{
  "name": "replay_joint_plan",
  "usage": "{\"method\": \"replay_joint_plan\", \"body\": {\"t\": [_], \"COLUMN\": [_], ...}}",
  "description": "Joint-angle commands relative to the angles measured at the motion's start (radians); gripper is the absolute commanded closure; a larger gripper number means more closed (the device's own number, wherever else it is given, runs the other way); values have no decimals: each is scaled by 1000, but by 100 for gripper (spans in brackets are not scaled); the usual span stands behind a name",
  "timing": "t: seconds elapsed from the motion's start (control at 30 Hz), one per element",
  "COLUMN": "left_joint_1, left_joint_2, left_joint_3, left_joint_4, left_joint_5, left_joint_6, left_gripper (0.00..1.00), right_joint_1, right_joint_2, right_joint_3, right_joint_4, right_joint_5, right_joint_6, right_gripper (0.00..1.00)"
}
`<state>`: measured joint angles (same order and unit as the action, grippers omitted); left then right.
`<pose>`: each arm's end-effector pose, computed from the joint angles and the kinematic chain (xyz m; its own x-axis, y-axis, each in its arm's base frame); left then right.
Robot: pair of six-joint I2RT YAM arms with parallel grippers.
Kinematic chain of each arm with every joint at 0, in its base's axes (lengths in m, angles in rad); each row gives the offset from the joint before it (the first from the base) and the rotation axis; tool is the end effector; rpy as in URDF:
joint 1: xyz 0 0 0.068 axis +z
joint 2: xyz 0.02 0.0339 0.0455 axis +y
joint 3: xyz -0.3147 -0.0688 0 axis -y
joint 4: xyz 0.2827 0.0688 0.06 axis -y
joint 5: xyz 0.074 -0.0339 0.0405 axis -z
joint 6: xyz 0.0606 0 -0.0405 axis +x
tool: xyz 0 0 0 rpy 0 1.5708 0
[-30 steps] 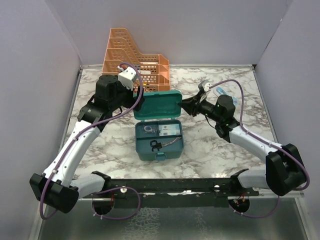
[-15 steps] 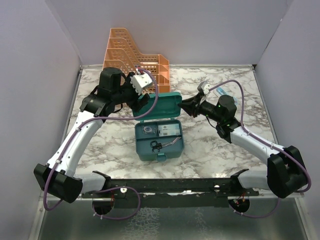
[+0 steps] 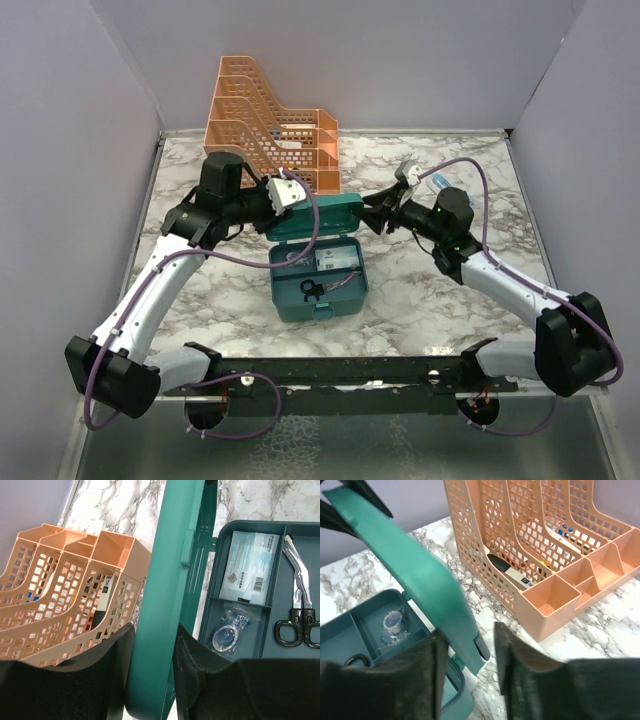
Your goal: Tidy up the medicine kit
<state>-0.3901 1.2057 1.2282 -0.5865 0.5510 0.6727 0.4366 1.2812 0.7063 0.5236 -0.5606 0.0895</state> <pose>0.2609 -0.1416 0.4066 0.0702 0.5452 -0.8354 0.8815 0.3581 0.3077 0.2810 0.1667 0.3053 -0.1213 0.0269 -0.9923 -0.8318 0.5427 0.1164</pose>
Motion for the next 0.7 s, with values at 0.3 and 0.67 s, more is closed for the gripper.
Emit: {"method": "replay_joint_plan", "body": {"t": [0.3,0.67], "left_joint_1": [-10,-13], "left_joint_2": [-110,-199], "left_joint_3": [-63,-96], "left_joint_4": [50,43], "left_joint_5": [59,145], "left_joint_6": [-3,-133], "left_gripper": [63,57], "right_joint_1": [-7,-7], "right_joint_2": [-216,-399], "right_joint_3": [168,273], "right_joint_4": [-617,-808], "right_joint_5": [-83,-14], "right_joint_6": [-24,229], "right_gripper": [40,40]}}
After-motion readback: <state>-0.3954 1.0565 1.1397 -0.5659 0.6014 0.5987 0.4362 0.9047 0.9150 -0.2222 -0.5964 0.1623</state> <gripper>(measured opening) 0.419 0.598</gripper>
